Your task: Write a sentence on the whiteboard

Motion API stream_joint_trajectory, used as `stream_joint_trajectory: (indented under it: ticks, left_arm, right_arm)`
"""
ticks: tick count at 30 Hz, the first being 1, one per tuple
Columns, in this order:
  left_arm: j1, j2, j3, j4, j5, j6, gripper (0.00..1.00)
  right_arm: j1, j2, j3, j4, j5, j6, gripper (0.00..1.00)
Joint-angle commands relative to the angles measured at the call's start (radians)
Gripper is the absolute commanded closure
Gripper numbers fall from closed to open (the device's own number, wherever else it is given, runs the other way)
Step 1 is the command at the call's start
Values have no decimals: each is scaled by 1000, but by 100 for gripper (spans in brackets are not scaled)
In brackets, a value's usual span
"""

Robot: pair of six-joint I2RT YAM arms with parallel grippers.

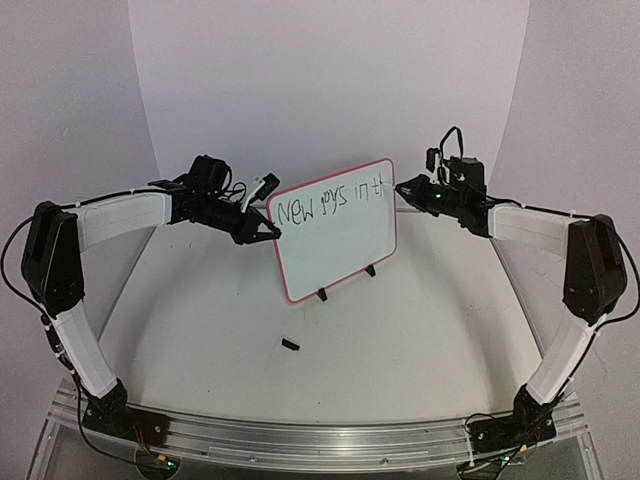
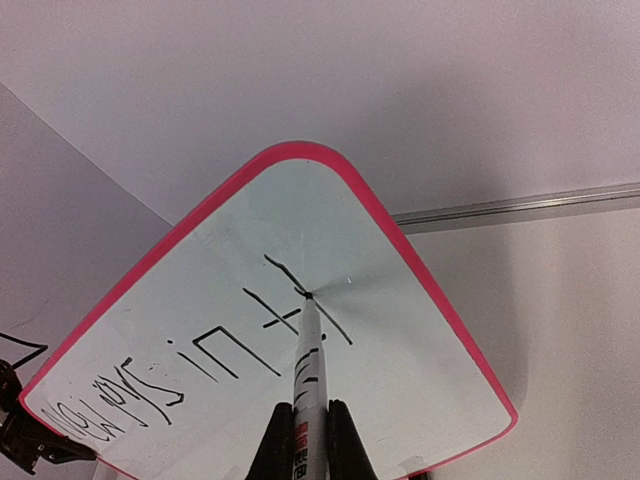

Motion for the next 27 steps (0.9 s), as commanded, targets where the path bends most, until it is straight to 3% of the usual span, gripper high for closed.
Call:
stream_joint_trajectory:
  ticks: [1,27]
  left_arm:
    - [-31,35,0,-119,11,27,100]
    - [-31,36,0,-119,14,27,100]
  right_arm:
    - [-3,-7,26,24,41,-7,100]
    - [-10,-2,-10,24,47,-4,100]
